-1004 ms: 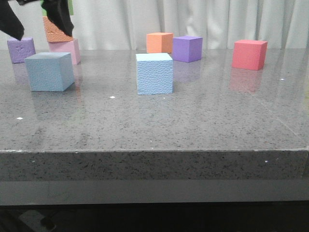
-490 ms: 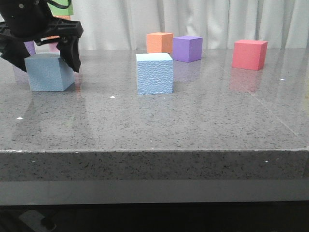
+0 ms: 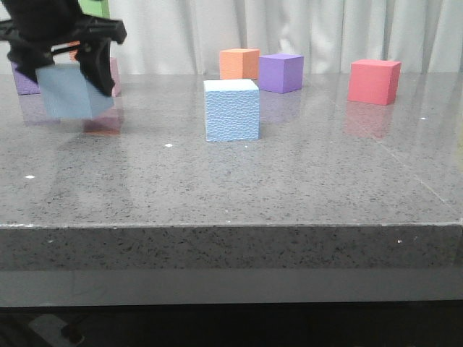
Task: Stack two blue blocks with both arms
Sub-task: 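Close the left gripper, lift the cube and carry it over the center cube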
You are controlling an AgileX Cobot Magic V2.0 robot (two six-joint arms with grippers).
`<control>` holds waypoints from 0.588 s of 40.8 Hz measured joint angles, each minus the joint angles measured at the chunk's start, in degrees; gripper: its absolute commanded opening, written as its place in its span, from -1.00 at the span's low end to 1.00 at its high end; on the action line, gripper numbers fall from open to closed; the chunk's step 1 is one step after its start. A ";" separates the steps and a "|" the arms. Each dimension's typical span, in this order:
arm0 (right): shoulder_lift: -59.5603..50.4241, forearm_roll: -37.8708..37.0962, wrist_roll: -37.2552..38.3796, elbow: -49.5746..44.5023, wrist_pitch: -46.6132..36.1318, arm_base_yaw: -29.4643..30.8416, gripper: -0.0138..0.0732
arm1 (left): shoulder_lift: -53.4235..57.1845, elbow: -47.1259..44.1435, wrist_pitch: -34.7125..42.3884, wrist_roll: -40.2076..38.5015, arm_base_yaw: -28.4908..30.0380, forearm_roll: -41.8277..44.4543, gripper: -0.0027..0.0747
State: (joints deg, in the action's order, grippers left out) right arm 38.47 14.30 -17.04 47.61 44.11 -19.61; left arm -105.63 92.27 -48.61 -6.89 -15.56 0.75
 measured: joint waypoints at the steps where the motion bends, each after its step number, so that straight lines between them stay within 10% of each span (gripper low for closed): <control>1: 0.00 0.00 0.00 0.00 0.00 0.00 0.73 | 0.00 0.89 -0.52 1.26 0.00 -0.30 0.08; 24: 0.00 0.00 0.00 0.00 0.00 0.00 0.73 | -0.12 13.93 -6.33 58.37 -13.03 -15.05 0.08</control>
State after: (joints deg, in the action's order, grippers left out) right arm 38.47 14.30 -17.04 47.61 44.11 -19.61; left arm -105.75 106.20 -54.94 51.49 -28.59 -14.30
